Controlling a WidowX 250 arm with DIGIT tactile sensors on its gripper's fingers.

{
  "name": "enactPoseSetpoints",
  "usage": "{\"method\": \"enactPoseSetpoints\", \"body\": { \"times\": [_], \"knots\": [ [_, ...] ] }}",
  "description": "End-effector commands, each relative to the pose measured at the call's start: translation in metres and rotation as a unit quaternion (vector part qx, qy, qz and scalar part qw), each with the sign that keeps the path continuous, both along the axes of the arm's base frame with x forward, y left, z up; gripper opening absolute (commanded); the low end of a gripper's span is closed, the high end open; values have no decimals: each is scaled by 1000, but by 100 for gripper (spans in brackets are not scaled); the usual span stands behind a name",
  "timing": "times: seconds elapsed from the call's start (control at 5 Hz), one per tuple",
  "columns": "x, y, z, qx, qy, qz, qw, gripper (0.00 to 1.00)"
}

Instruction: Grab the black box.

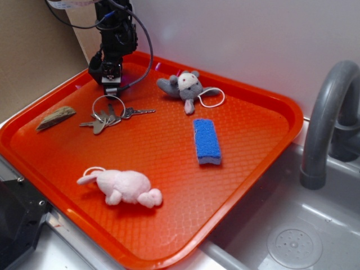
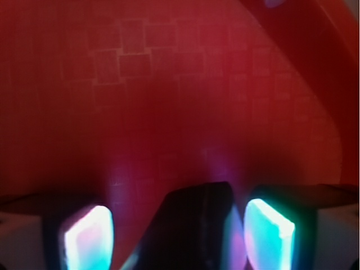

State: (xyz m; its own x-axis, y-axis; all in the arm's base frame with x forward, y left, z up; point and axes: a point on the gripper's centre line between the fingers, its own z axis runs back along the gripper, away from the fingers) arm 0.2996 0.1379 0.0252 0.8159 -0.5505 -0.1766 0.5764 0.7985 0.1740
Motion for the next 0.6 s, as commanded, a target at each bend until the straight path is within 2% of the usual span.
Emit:
{"method": "enactPoseSetpoints", "body": {
  "times": [0.0,0.2,0.4],
  "knots": [
    [-4,-4,30,53,-81,91,991,0],
    [-6,-8,64,80,-108,115,984,0],
    [-5,-28,97,79,-127,154,977,0]
  ]
}}
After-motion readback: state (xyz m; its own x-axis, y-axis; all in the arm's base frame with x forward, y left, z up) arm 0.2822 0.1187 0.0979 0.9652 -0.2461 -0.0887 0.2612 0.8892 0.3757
